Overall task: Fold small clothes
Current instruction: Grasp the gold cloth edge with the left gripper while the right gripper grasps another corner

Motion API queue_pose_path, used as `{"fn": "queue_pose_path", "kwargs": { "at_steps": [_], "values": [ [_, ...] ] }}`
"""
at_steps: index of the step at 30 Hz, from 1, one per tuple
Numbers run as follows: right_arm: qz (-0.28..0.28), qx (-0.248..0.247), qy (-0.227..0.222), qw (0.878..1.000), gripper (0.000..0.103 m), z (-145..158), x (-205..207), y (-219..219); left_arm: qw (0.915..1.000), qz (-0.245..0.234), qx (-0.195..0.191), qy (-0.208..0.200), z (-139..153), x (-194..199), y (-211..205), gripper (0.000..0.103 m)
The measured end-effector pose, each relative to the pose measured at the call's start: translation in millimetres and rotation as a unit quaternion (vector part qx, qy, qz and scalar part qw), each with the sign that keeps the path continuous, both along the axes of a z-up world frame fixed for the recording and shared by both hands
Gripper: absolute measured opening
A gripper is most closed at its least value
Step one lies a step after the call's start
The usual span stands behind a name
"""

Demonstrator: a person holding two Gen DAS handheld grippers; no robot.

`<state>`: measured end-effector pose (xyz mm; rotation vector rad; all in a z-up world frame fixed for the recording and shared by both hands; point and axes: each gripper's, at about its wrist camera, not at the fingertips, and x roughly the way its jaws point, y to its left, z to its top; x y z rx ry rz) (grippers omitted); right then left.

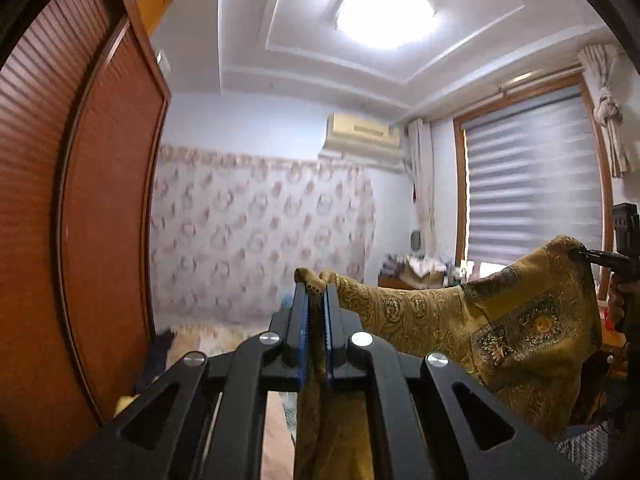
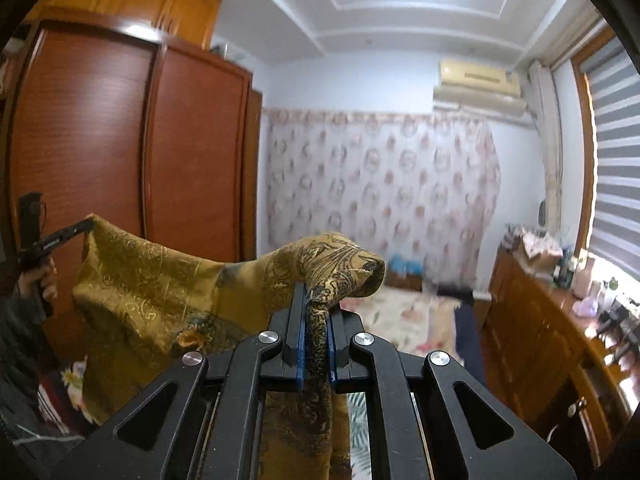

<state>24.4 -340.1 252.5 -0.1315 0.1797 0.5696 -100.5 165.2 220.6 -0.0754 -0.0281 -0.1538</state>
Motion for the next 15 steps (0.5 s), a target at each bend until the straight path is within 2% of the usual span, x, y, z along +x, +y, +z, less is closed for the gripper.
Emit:
{"fn": "queue_pose_path", "kwargs": {
  "at_steps": [5, 9, 12, 15],
  "values": [
    [-0.006, 0.017, -0.035, 0.999, 0.005, 38.9, -20.9, -14.6, 0.9996, 0.004, 0.003, -0.026, 22.2, -14.6, 12.3, 0.003],
    [-0.010, 0.017, -0.051, 0.999, 0.005, 51.2, -27.1, -20.6, 0.9998, 0.011, 0.003, -0.018, 20.6, 2.9, 16.7, 0.003],
    [-0.023, 0.007, -0.037, 0.999, 0.005, 41.5, -12.9, -21.5, 0.9996, 0.022, 0.009, 0.016, 7.0, 46.3, 14.1, 0.003],
    [-0.040, -0.010, -0.002, 0.999, 0.005, 17.1, 30.1, -14.2, 0.9976, 0.028, 0.004, 0.062, -24.1, 105.7, 17.7, 0.003]
  ]
}}
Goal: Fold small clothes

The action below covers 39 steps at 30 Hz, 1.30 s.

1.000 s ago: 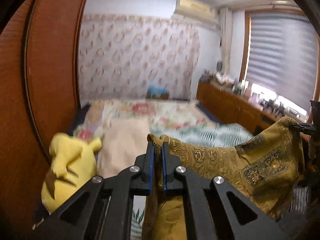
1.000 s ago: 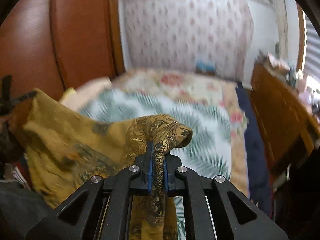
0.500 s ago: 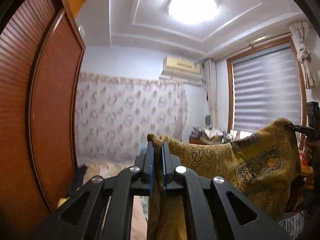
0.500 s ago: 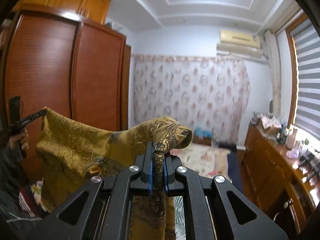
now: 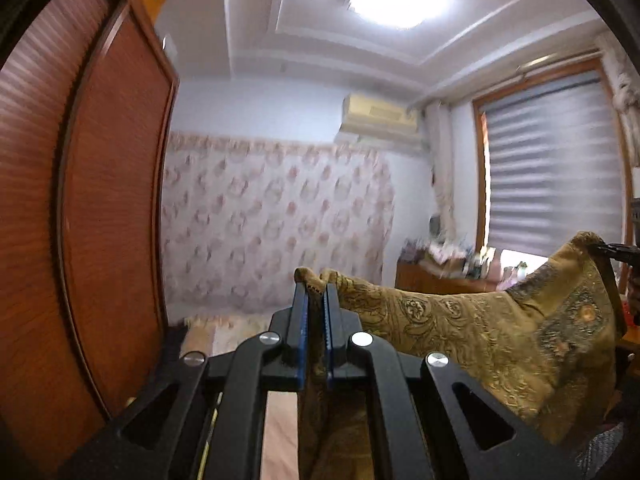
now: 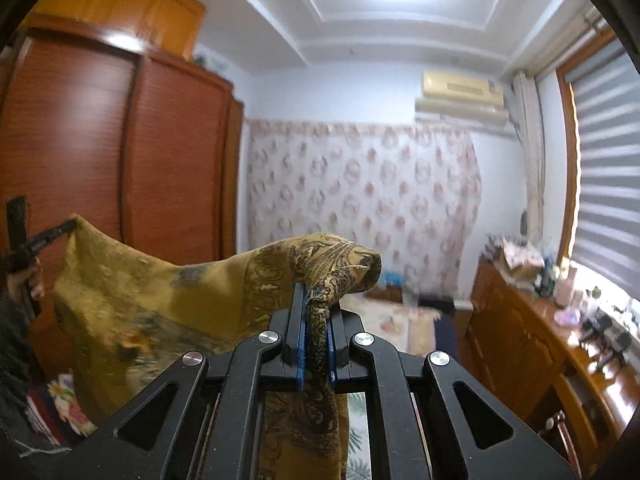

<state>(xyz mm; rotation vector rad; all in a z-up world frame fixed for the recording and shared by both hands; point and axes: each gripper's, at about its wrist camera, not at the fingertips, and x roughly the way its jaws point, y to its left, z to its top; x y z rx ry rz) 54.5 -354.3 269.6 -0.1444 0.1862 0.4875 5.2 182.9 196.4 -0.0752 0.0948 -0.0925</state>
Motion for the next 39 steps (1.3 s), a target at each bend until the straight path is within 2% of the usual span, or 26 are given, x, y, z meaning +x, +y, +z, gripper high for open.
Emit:
{"fn": "queue_pose_path", "kwargs": {
  "at_steps": [4, 6, 9, 11, 12, 14, 16, 18, 20, 22, 28, 32, 35, 39],
  "values": [
    [-0.034, -0.034, 0.065, 0.997, 0.005, -56.3, 88.1, 8.4, 0.9978, 0.005, 0.010, 0.065, -56.3, 78.6, -5.2, 0.003],
    [-0.050, -0.054, 0.097, 0.993, 0.005, -94.2, 136.9, 15.2, 0.9958, -0.016, 0.025, 0.086, -88.0, 116.1, -10.8, 0.004],
    [-0.085, -0.080, 0.128, 0.985, 0.008, -157.4, 204.0, 26.1, 0.9875, -0.016, -0.004, 0.157, -134.2, 170.7, -7.4, 0.009],
    [-0.101, -0.108, 0.164, 0.975, 0.018, -204.1, 244.4, 34.3, 0.9803, 0.000, -0.007, 0.197, -160.8, 193.8, -7.5, 0.009],
    [-0.116, -0.118, 0.177, 0.970, 0.026, -222.6, 257.5, 35.9, 0.9790, 0.002, -0.007, 0.204, -167.7, 196.9, -7.7, 0.009],
    [-0.143, -0.123, 0.209, 0.960, 0.034, -257.6, 277.5, 35.5, 0.9775, 0.008, -0.001, 0.211, -174.6, 197.6, -10.6, 0.009],
    [-0.135, -0.113, 0.224, 0.959, 0.037, -273.3, 279.6, 32.8, 0.9750, 0.006, -0.006, 0.222, -177.2, 193.9, -14.2, 0.018],
    [-0.127, -0.109, 0.232, 0.958, 0.051, -285.4, 274.0, 30.4, 0.9720, -0.004, -0.003, 0.235, -179.2, 187.2, -21.6, 0.022],
    [-0.113, -0.103, 0.238, 0.959, 0.055, -292.7, 265.2, 26.1, 0.9710, -0.008, 0.013, 0.239, -180.3, 176.5, -31.0, 0.026],
    [-0.108, -0.093, 0.245, 0.959, 0.055, -297.4, 252.6, 21.6, 0.9684, -0.015, 0.016, 0.248, -183.7, 165.0, -34.7, 0.030],
    [-0.093, -0.082, 0.254, 0.959, 0.056, -308.7, 208.8, 24.3, 0.9606, -0.026, 0.024, 0.276, -204.6, 137.8, -47.3, 0.033],
    [-0.093, -0.066, 0.272, 0.955, 0.056, -325.4, 183.7, 14.2, 0.9528, -0.035, 0.012, 0.301, -233.4, 116.3, -50.2, 0.033],
    [-0.097, -0.065, 0.283, 0.952, 0.056, -338.9, 173.2, 9.1, 0.9472, -0.030, 0.015, 0.319, -252.4, 106.0, -52.1, 0.033],
    [-0.114, -0.065, 0.294, 0.947, 0.056, -354.9, 167.7, 1.3, 0.9438, -0.018, 0.015, 0.330, -264.5, 101.5, -47.2, 0.033]
  ]
}}
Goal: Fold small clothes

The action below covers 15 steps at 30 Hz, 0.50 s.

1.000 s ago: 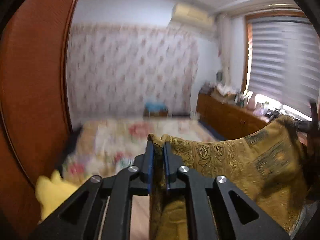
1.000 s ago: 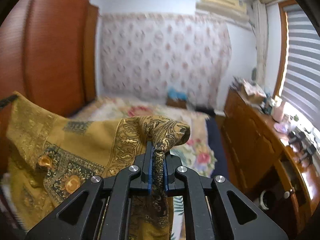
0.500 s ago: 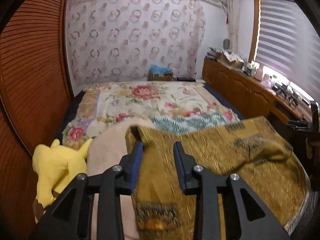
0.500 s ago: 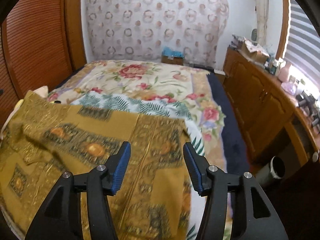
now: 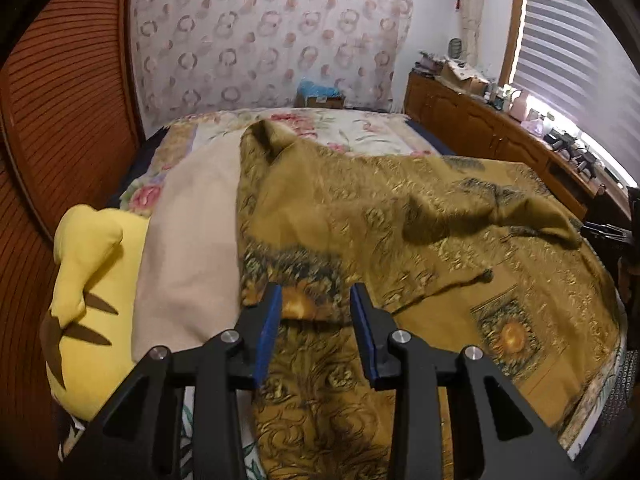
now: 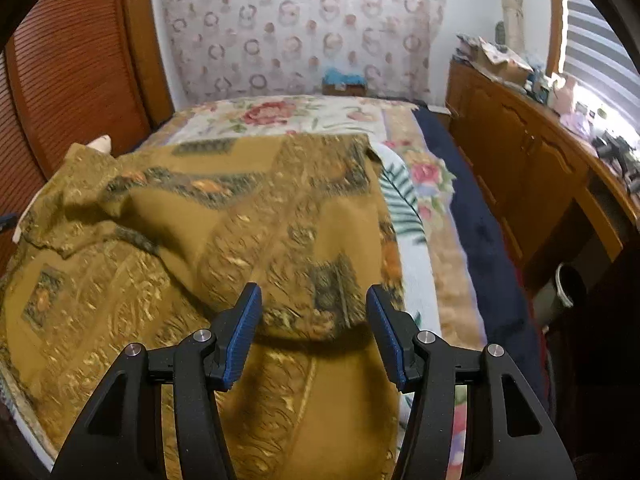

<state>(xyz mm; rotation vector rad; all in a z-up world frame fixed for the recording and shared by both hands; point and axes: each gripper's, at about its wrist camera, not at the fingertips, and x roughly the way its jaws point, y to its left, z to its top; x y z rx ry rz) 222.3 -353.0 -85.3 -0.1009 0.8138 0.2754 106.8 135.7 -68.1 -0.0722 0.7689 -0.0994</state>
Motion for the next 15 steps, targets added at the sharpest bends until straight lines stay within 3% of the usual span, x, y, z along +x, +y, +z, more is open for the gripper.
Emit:
{"fn": "queue_pose_path", "kwargs": {
  "at_steps": [10, 15],
  "values": [
    [-0.015, -0.001, 0.025, 1.000, 0.056, -23.3, 0.0, -8.7, 0.9992, 0.032, 0.001, 0.023, -13.7, 11.5, 8.9, 0.033],
    [-0.016, -0.004, 0.024, 1.000, 0.056, -25.9, -0.8, -9.2, 0.9988, 0.048, 0.011, 0.000, -6.9, 2.2, 10.8, 0.033]
  ]
}}
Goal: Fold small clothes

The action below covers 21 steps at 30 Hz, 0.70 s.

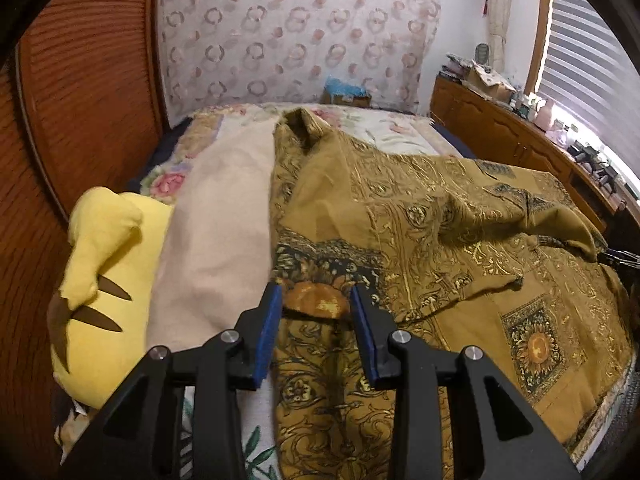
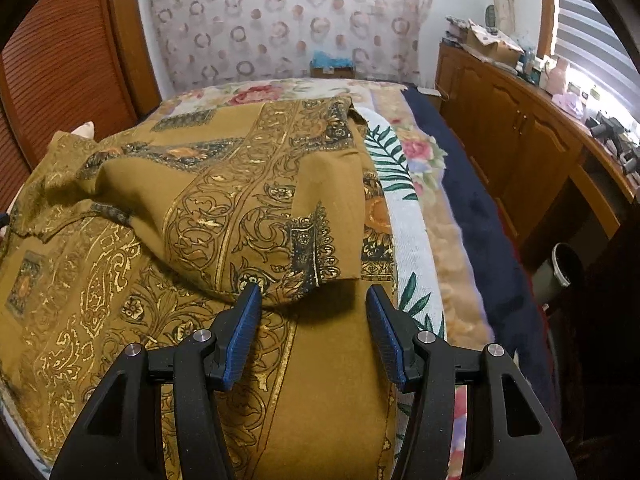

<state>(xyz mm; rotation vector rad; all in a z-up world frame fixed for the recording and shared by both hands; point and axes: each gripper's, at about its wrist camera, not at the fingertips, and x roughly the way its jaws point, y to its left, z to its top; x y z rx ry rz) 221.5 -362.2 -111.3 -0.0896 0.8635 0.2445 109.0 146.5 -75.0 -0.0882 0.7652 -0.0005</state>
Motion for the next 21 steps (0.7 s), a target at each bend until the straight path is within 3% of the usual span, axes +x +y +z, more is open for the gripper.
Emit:
{"fn": "queue_pose_path", "kwargs": {
  "at_steps": [3, 13, 21],
  "values": [
    [0.000, 0.000, 0.000, 1.000, 0.056, -0.2, 0.0, 0.1, 0.9998, 0.013, 0.010, -0.007, 1.1, -4.2, 1.8, 0.033],
    [0.000, -0.006, -0.001, 1.000, 0.056, -1.4, 0.0, 1.0, 0.9993, 0.027, 0.002, 0.026, -15.4, 11.9, 10.8, 0.033],
    [-0.001, -0.009, -0.001, 1.000, 0.056, -2.1, -0.1, 2.7, 1.0000, 0.003, 0.001, 0.002, -7.2, 9.1, -2.2, 0.033]
  ]
}}
